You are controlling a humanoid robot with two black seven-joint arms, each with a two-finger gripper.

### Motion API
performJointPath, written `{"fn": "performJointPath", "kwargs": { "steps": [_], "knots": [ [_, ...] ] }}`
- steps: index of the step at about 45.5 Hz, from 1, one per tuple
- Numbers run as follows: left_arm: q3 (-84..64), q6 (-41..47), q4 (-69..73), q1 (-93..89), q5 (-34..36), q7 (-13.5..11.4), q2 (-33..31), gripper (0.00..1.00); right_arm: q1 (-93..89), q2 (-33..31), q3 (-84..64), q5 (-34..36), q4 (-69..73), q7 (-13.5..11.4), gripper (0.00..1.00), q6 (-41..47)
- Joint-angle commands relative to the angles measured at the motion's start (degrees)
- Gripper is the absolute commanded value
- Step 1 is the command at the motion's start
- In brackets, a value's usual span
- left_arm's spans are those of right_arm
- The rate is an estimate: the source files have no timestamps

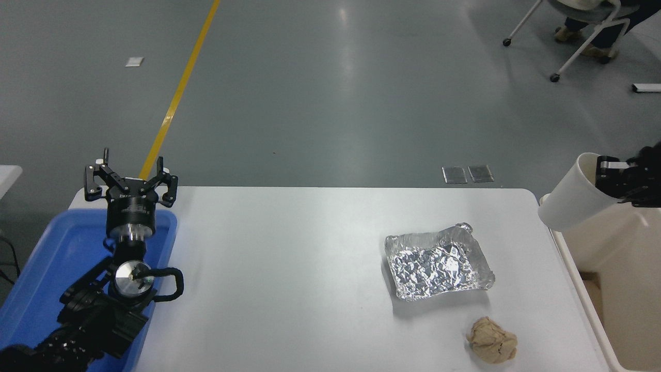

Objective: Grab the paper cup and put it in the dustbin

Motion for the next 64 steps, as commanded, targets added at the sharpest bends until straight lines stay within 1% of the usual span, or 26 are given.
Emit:
{"fn": "performJointPath", "kwargs": {
  "steps": [1,8,15,22,27,33,37,41,45,54,57,60,61,62,63,64],
  "knots": [
    [0.0,0.0,0.0,0.0,0.0,0.0,0.0,0.99,-23.8,-5.0,14.4,-0.1,-21.8,0.1,0.0,-1.4],
    [0.0,0.0,0.0,0.0,0.0,0.0,0.0,0.99,-43.9,-3.8,28.3,0.0,-41.1,0.2,0.0,-1.5],
    [0.0,0.0,0.0,0.0,0.0,0.0,0.0,0.99,-59.2,0.6,43.2,-0.1,-55.0,0.2,0.0,-1.4],
    [0.0,0.0,0.0,0.0,0.0,0.0,0.0,0.99,-68.3,6.7,49.6,0.0,-65.8,0.2,0.0,-2.3],
    [0.0,0.1,0.0,0.0,-0.1,0.0,0.0,0.99,-73.6,10.6,51.1,0.0,-71.3,0.0,0.0,-6.2],
    [0.0,0.1,0.0,0.0,-0.1,0.0,0.0,0.99,-77.1,14.3,51.2,0.6,-72.9,-0.5,0.0,-13.3],
    [-0.1,0.1,0.0,0.0,-0.1,0.0,0.0,0.99,-78.9,15.5,51.2,3.9,-72.9,-1.1,0.0,-16.4],
    [0.0,0.0,0.0,0.0,-0.1,0.0,0.0,0.99,-81.0,16.7,51.2,8.2,-73.0,-1.7,0.0,-17.5],
    [0.0,0.0,0.0,0.0,-0.1,0.0,0.0,0.99,-82.4,17.3,51.1,10.3,-73.4,-2.6,0.0,-18.8],
    [-0.1,0.1,0.0,0.0,-0.1,0.0,0.0,0.99,-83.6,18.4,51.1,10.5,-73.5,-6.6,0.0,-22.1],
    [-0.1,0.1,0.0,0.0,-0.1,0.0,0.0,0.99,-83.6,18.4,51.2,10.5,-73.5,-7.1,0.0,-22.5],
    [-0.1,0.1,0.0,0.0,-0.1,-0.1,0.0,0.99,-83.6,18.0,51.2,10.7,-73.3,-7.1,0.0,-22.5],
    [-0.1,0.1,0.0,0.0,-0.1,0.0,0.0,0.99,-83.6,17.9,51.1,10.8,-73.0,-7.0,0.06,-22.5],
    [0.0,0.1,0.0,0.0,-0.1,0.0,0.0,0.99,-83.5,17.8,51.2,11.0,-72.8,-7.0,0.32,-22.6],
    [-0.1,0.1,0.0,0.0,-0.1,0.0,0.0,0.99,-83.4,17.7,51.2,11.1,-72.8,-7.0,0.65,-22.8],
    [-0.1,0.1,0.0,0.0,-0.1,-0.1,0.0,0.99,-83.3,17.7,51.3,11.1,-72.9,-7.0,0.91,-23.1]
  ]
}}
